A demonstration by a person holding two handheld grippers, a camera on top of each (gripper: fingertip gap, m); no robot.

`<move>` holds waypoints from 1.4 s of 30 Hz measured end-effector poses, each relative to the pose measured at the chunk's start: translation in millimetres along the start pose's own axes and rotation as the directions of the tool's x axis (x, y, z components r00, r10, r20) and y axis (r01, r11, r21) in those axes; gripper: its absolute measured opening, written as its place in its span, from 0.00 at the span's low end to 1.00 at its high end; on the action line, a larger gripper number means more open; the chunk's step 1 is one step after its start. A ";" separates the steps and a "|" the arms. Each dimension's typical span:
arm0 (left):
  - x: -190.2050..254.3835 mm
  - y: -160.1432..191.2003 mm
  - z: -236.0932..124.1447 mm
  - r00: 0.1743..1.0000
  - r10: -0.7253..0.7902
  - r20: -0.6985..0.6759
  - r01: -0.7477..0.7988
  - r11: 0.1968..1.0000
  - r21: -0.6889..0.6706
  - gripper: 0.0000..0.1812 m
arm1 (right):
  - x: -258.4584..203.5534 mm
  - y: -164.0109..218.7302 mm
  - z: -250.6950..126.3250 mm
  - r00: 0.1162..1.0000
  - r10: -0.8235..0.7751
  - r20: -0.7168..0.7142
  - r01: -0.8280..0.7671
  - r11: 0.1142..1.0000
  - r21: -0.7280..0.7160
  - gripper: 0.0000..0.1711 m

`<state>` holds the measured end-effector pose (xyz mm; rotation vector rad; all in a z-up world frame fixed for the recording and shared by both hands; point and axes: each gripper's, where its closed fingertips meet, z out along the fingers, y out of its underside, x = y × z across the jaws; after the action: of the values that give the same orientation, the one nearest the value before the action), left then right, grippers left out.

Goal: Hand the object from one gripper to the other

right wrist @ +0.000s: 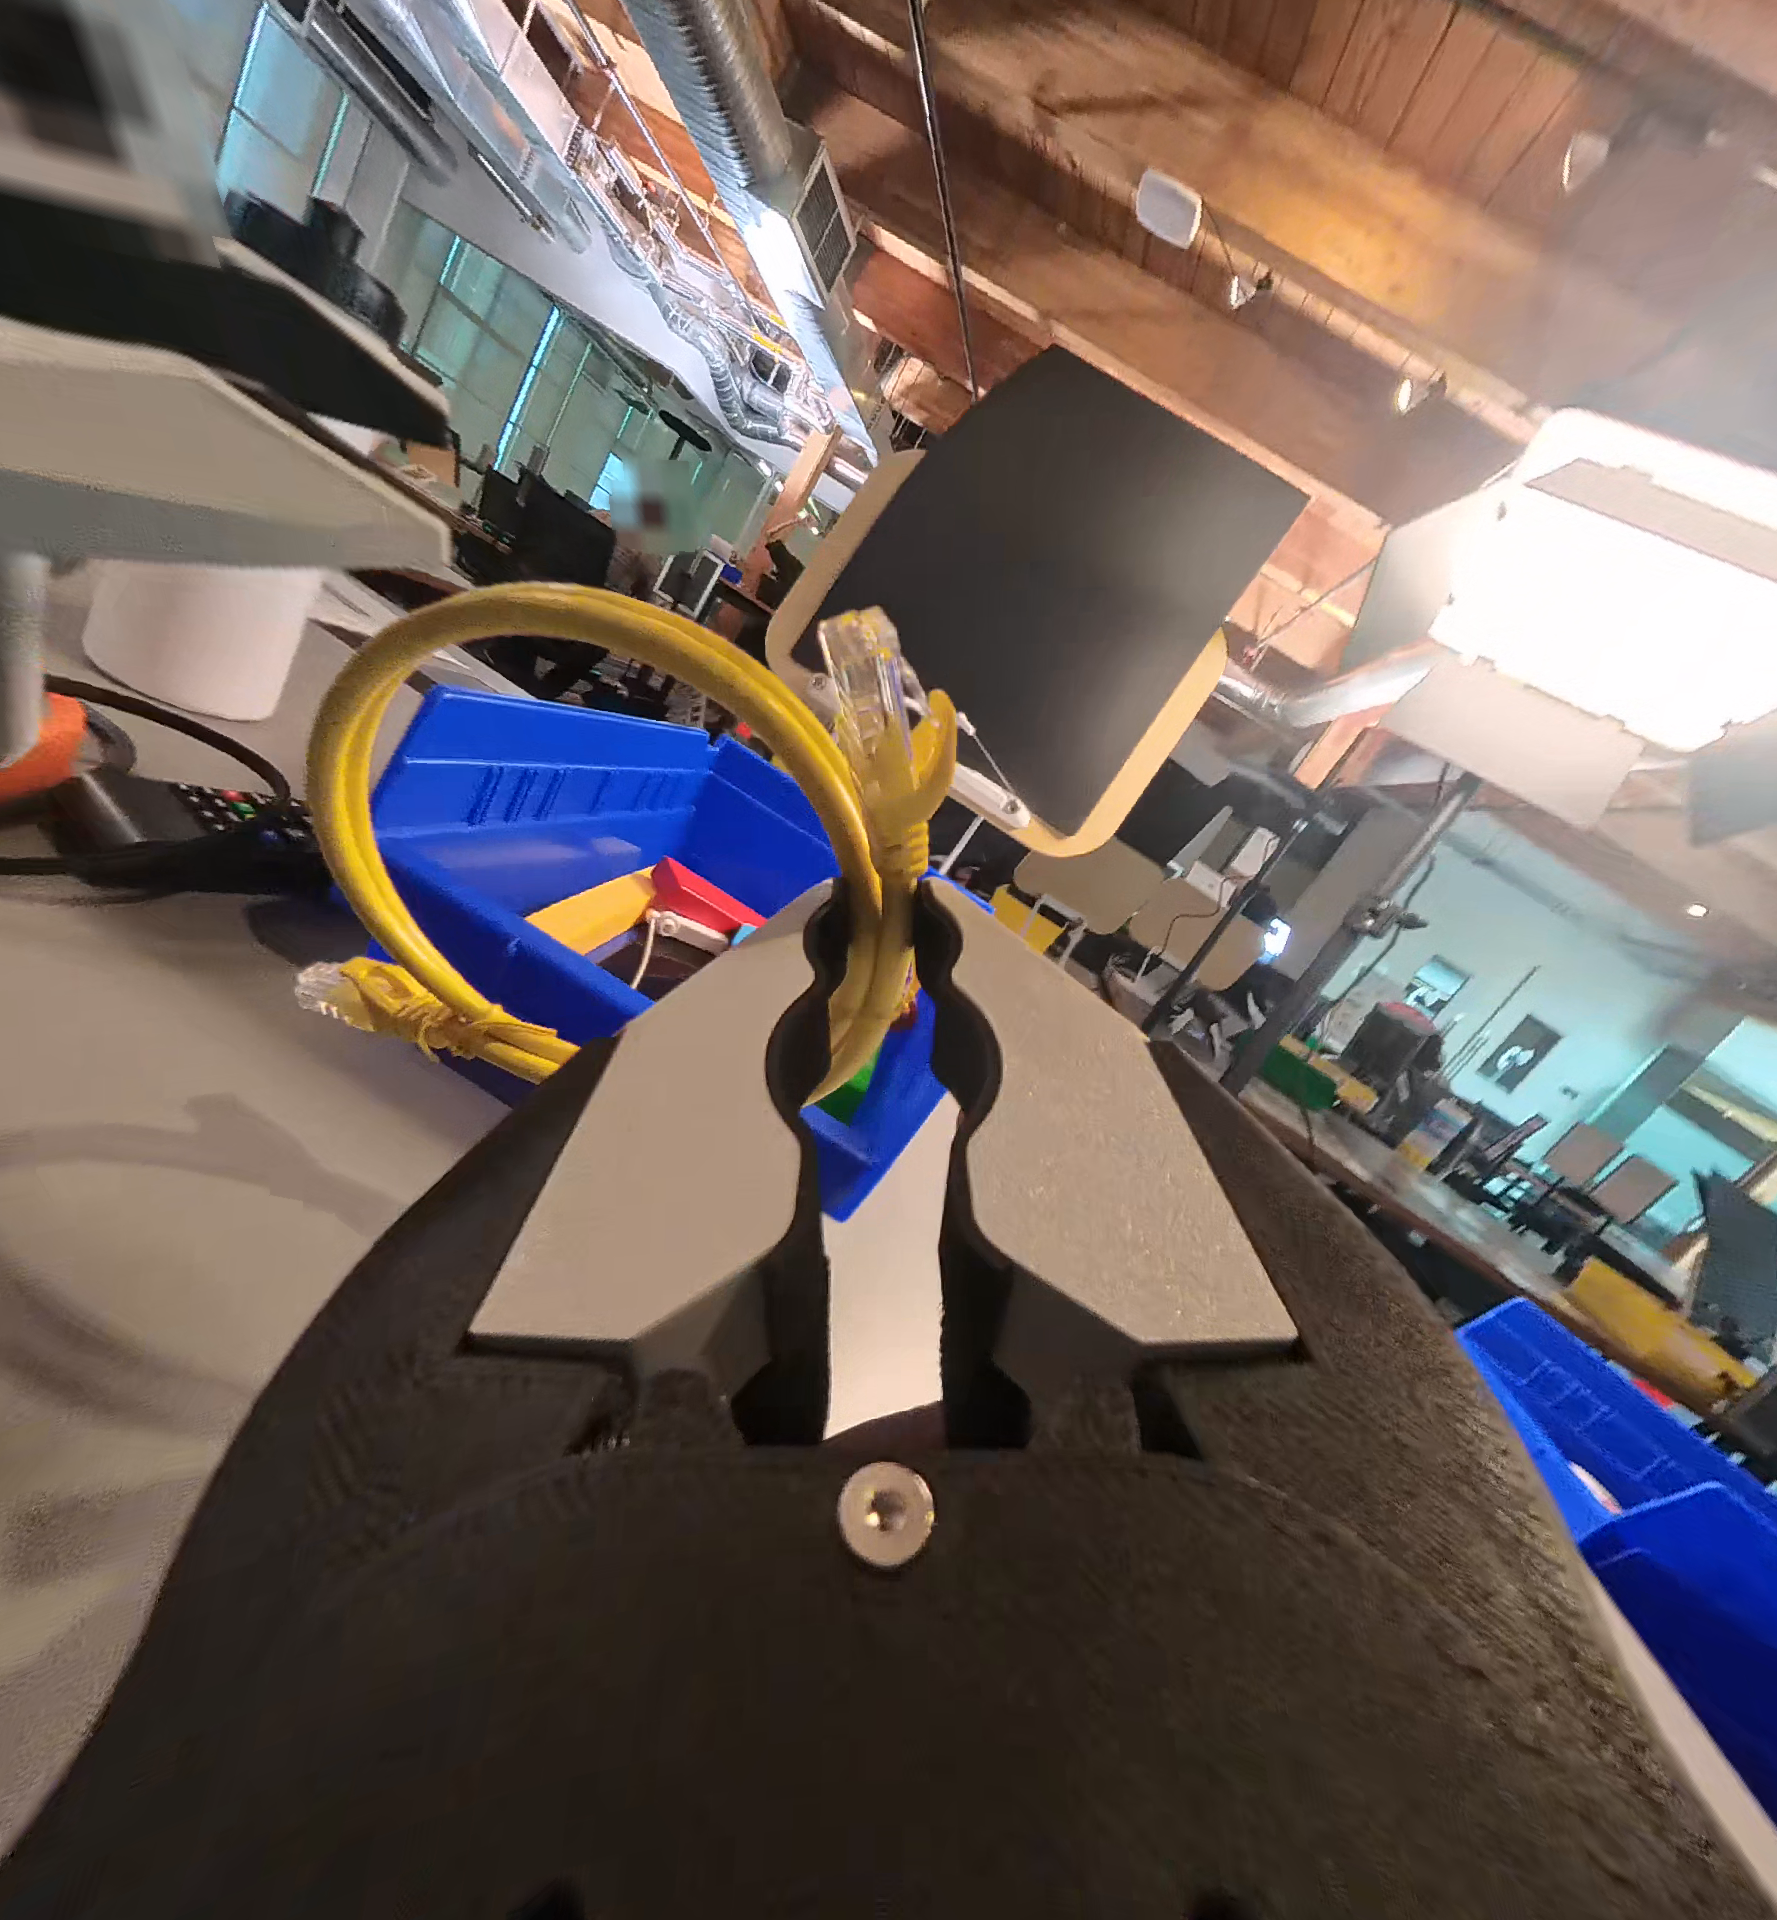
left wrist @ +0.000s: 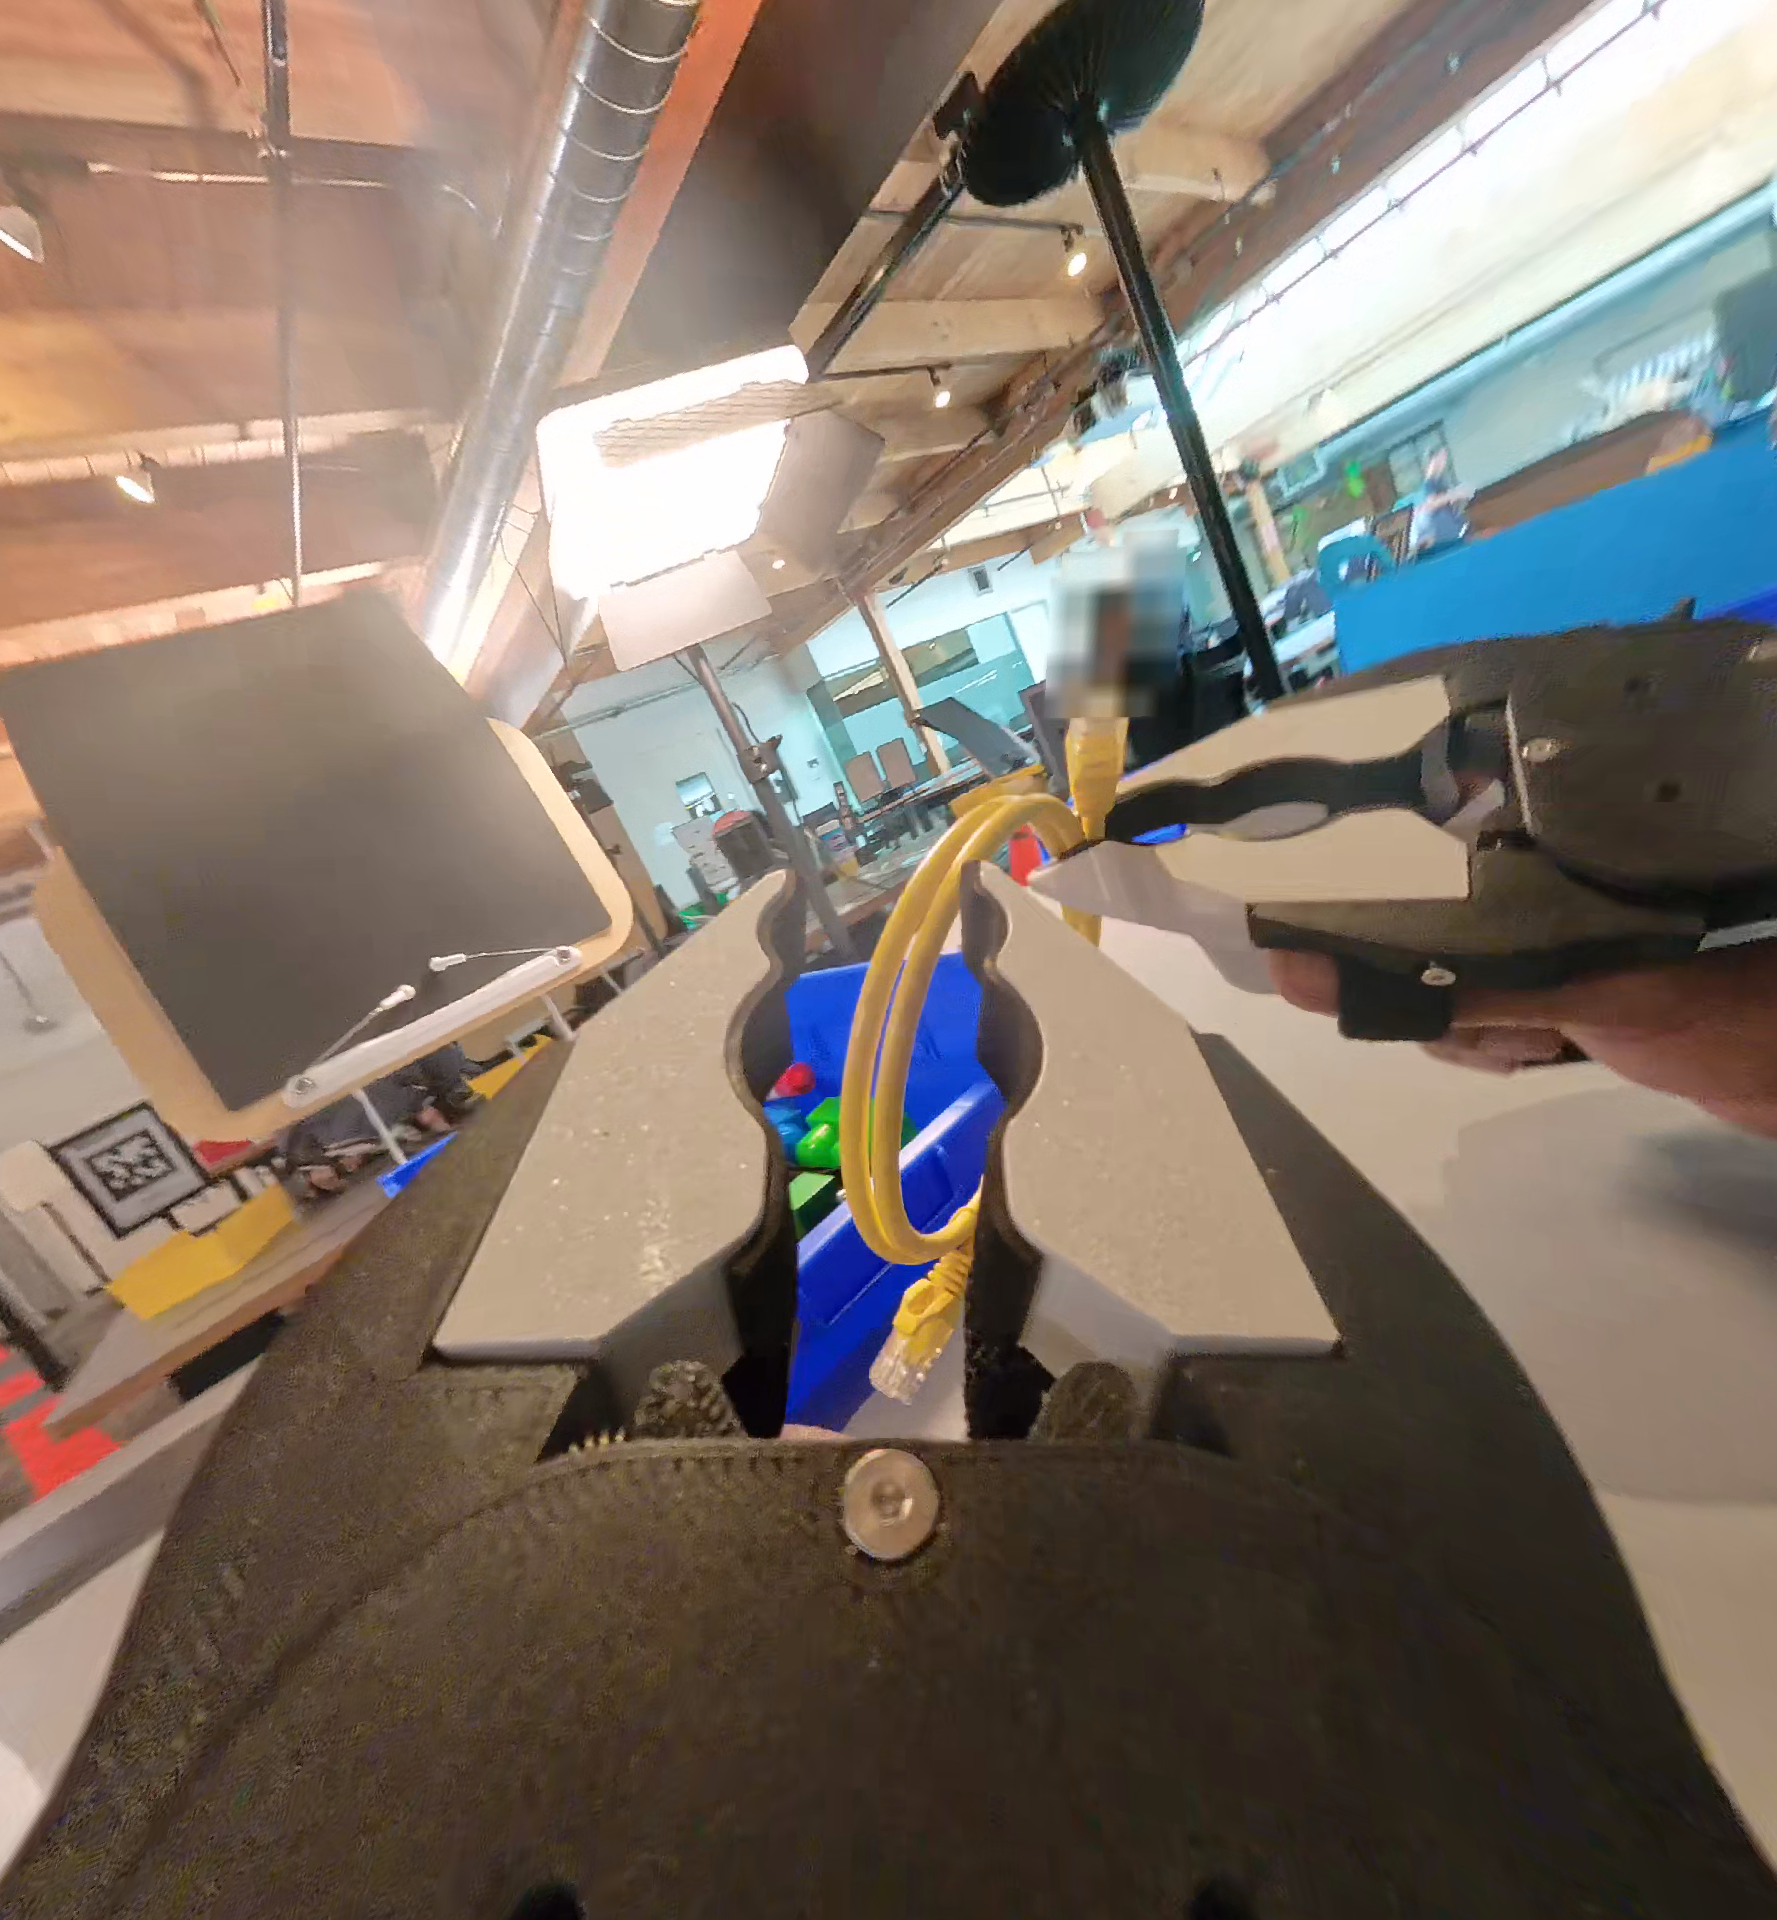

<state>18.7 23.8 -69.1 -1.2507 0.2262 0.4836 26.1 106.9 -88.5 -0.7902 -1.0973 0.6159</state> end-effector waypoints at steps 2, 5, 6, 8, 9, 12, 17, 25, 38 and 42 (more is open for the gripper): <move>4.2 2.9 1.5 0.997 0.079 0.010 -0.079 0.997 -0.022 0.14 | -3.5 -4.7 -1.4 0.999 -0.053 -0.004 0.053 0.998 0.021 0.07; 9.8 8.3 3.7 0.980 0.199 0.024 -0.197 0.979 -0.059 0.11 | -9.3 -11.2 -3.9 0.989 -0.146 -0.021 0.147 0.988 0.044 0.07; 10.8 10.5 4.5 0.971 0.236 0.031 -0.233 0.969 -0.076 0.10 | -11.8 -13.4 -4.6 0.984 -0.177 -0.025 0.178 0.983 0.053 0.07; 11.0 14.5 6.0 0.954 0.297 0.049 -0.291 0.951 -0.107 0.09 | -15.2 -16.8 -6.1 0.974 -0.224 -0.035 0.226 0.972 0.066 0.07; 10.2 15.8 6.3 0.946 0.318 0.059 -0.310 0.943 -0.120 0.08 | -15.7 -18.1 -6.6 0.971 -0.236 -0.041 0.239 0.968 0.071 0.07; 5.4 18.4 6.1 0.944 0.318 0.083 -0.303 0.940 -0.155 0.04 | -17.2 -19.2 -6.8 0.985 -0.171 -0.007 0.170 0.981 0.091 0.08; -29.5 10.3 -3.9 0.950 0.180 0.254 -0.148 0.979 -0.139 0.03 | -15.3 -16.9 -4.5 0.976 0.152 0.152 -0.166 0.983 0.081 0.21; -55.9 -1.2 -16.6 0.947 -0.229 0.224 0.220 0.973 0.065 0.03 | -49.7 -20.7 -8.9 0.728 0.489 0.480 -0.519 0.851 -0.079 0.26; -44.6 15.2 -4.5 0.935 -0.324 0.144 0.328 0.945 -0.007 0.14 | -19.4 -7.9 -1.1 0.907 0.340 0.248 -0.350 0.937 -0.003 0.07; -50.6 11.1 -7.2 0.953 -0.206 0.224 0.212 0.977 -0.004 0.21 | -10.0 0.6 1.4 0.971 0.201 0.127 -0.201 0.980 -0.014 0.07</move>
<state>-30.3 8.1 -59.5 -1.2205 -0.1028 0.4397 21.3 99.9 -94.0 -0.8786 -1.1425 0.8467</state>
